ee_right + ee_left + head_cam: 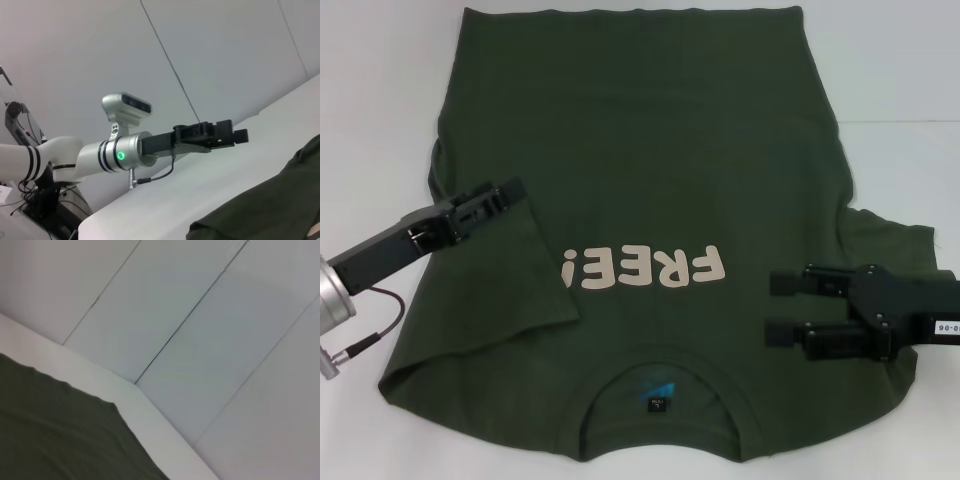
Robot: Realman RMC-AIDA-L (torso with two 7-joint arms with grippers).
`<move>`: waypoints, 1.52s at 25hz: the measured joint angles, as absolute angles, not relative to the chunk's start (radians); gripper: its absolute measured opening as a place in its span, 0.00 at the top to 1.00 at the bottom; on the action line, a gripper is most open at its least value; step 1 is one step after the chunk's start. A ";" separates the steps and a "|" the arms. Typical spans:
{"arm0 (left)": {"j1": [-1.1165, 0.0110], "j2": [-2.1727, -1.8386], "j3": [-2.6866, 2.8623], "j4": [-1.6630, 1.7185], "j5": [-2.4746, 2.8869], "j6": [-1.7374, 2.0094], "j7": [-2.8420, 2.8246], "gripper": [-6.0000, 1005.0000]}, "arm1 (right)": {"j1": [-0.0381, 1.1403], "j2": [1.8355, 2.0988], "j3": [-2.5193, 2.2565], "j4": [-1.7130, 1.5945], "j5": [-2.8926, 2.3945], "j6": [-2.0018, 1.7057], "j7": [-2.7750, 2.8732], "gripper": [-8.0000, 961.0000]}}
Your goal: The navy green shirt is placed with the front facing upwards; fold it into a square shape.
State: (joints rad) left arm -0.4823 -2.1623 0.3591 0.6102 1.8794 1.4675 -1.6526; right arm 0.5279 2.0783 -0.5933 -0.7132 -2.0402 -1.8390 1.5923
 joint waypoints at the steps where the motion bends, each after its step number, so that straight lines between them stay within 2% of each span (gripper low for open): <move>1: -0.480 -2.162 0.358 0.612 1.876 1.479 -1.640 0.51 | 0.528 2.078 -0.589 -0.713 -2.040 -1.839 1.594 0.06; 8: -0.471 -2.163 0.376 0.606 1.852 1.611 -1.525 0.24 | 0.530 2.076 -0.512 -0.713 -2.037 -1.827 1.646 0.06; 10: -0.472 -2.163 0.404 0.605 1.856 1.653 -1.479 0.05 | 0.529 2.080 -0.483 -0.713 -2.030 -1.810 1.671 0.06; 15: -0.475 -2.166 0.538 0.605 1.860 1.720 -1.346 0.06 | 0.523 2.083 -0.416 -0.698 -2.027 -1.701 1.774 0.05; 21: -0.471 -2.169 0.678 0.607 1.865 1.708 -1.283 0.06 | 0.494 2.065 -0.409 -0.693 -2.033 -1.549 1.943 0.05; 33: -0.471 -2.169 0.706 0.603 1.891 1.706 -1.256 0.06 | 0.456 1.974 -0.424 -0.701 -2.096 -1.444 2.148 0.05; 38: -0.471 -2.169 0.708 0.594 1.904 1.712 -1.256 0.06 | 0.475 1.950 -0.428 -0.720 -2.185 -1.428 2.189 0.05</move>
State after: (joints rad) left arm -0.4711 -2.1689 0.7077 0.5940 1.9035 1.7116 -1.2556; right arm 0.4754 1.9503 -0.4277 -0.7196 -2.1848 -1.4277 2.1887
